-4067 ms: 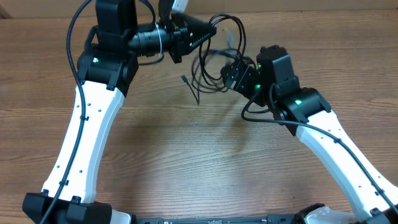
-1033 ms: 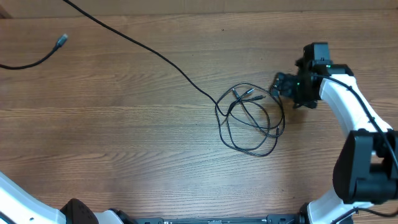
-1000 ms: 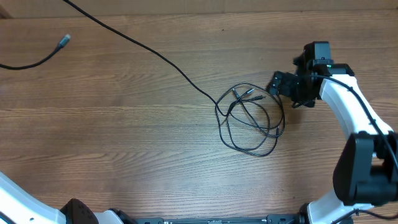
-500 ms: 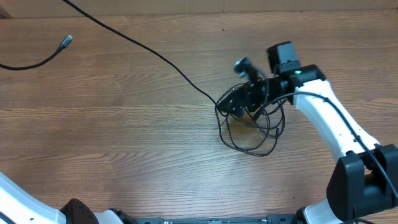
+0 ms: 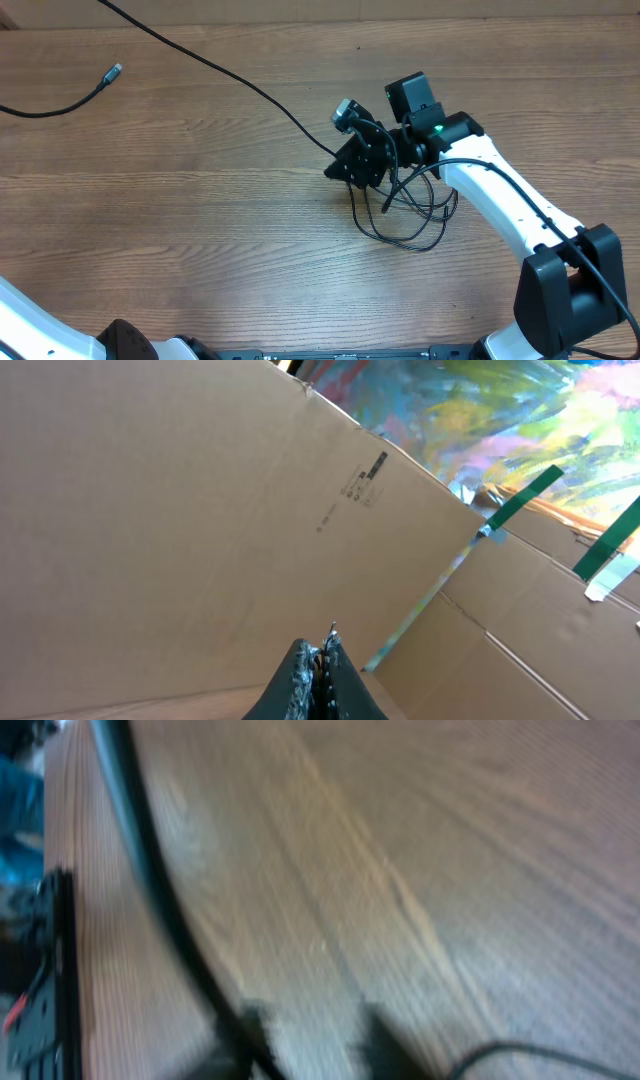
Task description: Untangle cables
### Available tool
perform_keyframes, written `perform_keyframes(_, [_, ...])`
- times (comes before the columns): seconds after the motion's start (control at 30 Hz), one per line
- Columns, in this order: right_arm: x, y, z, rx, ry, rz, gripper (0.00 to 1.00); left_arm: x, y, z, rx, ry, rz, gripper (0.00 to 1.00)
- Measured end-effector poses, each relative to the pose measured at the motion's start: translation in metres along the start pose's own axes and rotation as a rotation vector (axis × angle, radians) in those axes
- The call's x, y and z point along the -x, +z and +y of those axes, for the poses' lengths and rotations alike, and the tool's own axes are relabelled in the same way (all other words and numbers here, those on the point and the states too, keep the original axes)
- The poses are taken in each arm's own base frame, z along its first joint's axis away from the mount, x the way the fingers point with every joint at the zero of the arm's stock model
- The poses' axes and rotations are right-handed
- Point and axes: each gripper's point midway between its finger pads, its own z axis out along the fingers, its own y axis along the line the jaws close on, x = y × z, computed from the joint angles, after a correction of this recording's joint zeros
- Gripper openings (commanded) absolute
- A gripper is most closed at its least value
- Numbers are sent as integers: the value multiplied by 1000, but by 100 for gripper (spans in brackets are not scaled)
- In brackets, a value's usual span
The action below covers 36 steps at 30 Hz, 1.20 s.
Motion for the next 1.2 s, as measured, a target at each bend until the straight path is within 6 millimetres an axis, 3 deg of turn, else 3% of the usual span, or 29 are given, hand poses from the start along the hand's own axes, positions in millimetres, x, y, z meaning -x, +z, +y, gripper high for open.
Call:
perform_keyframes(0.17, [25, -6, -3, -18, 131, -59, 4, -5, 0, 4, 5, -38, 17, 4])
perform_keyframes(0.23, [51, -21, 1, -4, 156, -107, 4, -9, 0, 7, 8, -52, 32, 4])
perform_keyframes(0.3, [98, -47, 11, 47, 132, -212, 4, -16, -1, 10, 10, -68, 53, 4])
perform_keyframes(0.4, [173, -107, 39, 134, 26, -405, 4, -24, -1, 17, 21, -98, 71, 4])
perform_keyframes(0.47, [203, -140, 56, 169, 17, -480, 4, -30, -2, 21, 29, -118, 83, 4])
perform_keyframes(0.53, [213, -156, 67, 188, 58, -505, 4, -35, -2, 25, 36, -135, 95, 4])
perform_keyframes(0.6, [216, -162, 70, 182, 118, -514, 4, -43, -3, 29, 43, -153, 110, 4])
perform_keyframes(0.77, [207, -146, 32, 46, 409, -491, 4, -78, 8, 31, 43, -216, 188, 4])
perform_keyframes(0.87, [160, -119, 7, -33, 840, -340, 4, -103, 25, 30, 56, -220, 246, 4])
perform_keyframes(0.97, [115, -90, -10, -117, 1118, -195, 4, -121, 39, 29, 83, -192, 290, 4])
perform_keyframes(1.07, [90, -76, -38, -278, 1165, -160, 4, -132, 53, 27, 109, -140, 318, 4])
perform_keyframes(1.2, [75, -95, -78, -555, 1111, -216, 4, -144, 61, 28, 141, -117, 348, 4])
